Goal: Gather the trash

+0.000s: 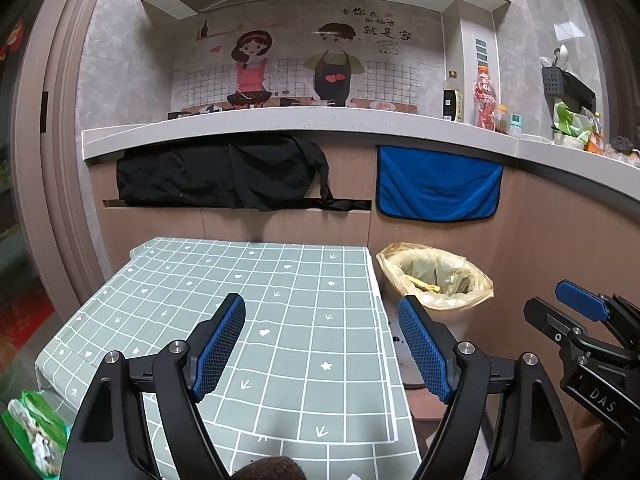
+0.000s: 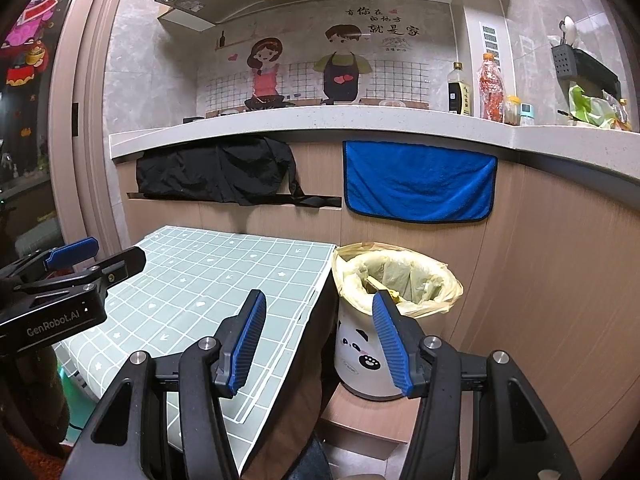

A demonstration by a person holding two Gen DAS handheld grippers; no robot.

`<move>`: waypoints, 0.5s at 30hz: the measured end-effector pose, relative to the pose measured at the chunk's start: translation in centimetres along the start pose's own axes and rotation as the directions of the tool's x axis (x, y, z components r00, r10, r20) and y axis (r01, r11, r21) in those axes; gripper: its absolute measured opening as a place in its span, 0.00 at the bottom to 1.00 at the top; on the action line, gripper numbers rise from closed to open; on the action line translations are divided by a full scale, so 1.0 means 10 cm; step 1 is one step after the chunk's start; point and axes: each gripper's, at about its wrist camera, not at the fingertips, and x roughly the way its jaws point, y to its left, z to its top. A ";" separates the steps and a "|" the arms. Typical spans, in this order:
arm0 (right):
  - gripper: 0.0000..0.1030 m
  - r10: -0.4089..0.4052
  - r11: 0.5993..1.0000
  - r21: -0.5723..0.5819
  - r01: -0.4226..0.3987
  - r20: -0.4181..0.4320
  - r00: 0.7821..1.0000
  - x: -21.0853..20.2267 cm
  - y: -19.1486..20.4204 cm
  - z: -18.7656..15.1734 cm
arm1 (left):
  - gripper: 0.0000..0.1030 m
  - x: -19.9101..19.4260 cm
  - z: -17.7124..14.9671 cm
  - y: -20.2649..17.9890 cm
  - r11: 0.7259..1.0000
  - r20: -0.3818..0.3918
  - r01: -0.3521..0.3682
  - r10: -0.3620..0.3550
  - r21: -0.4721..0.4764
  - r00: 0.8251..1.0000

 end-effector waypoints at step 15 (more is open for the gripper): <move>0.51 -0.017 1.000 0.014 0.017 -0.004 1.000 0.00 -0.06 -0.01 | 0.77 0.07 -0.02 -0.02 1.000 -0.014 0.019 -0.019 0.005 1.000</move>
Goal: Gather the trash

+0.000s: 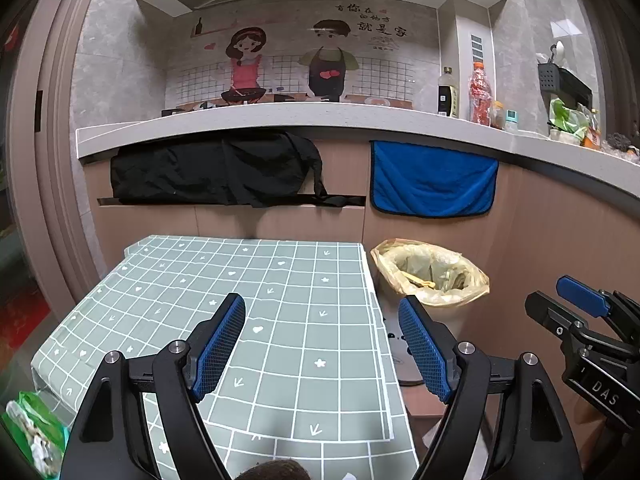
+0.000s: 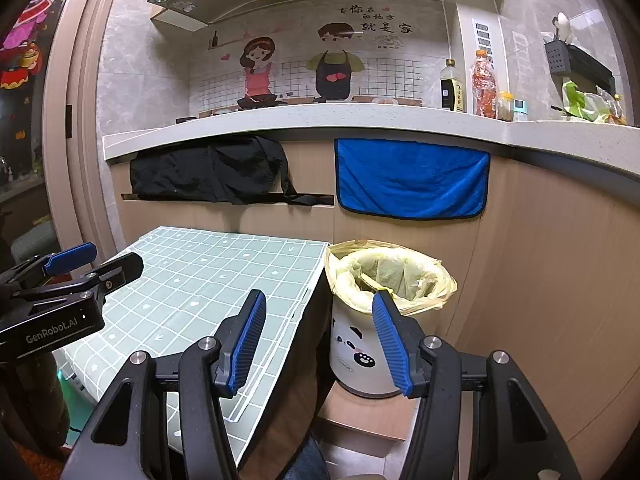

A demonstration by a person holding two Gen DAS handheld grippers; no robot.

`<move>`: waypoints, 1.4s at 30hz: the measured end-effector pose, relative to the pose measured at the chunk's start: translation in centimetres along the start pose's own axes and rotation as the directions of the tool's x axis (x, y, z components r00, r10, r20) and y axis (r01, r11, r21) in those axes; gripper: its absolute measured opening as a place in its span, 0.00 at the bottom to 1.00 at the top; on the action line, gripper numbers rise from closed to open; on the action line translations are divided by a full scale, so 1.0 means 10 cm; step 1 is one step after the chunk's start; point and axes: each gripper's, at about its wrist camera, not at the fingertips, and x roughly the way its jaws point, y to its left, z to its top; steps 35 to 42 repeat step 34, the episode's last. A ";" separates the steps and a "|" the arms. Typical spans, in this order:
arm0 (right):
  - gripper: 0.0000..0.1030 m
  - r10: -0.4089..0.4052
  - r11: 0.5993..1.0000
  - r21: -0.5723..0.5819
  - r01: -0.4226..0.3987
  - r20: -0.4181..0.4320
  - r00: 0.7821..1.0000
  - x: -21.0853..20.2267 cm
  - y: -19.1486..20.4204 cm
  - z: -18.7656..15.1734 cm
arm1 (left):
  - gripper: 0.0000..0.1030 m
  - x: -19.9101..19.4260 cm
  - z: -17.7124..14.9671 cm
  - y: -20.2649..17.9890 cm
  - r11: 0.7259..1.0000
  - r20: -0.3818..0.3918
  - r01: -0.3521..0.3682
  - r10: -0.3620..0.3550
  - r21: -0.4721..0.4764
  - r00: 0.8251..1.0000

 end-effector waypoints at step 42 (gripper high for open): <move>0.51 -0.019 0.999 0.034 0.019 -0.017 1.000 -0.02 -0.02 -0.06 | 0.77 0.11 -0.03 -0.02 1.000 -0.021 0.024 -0.024 0.004 0.999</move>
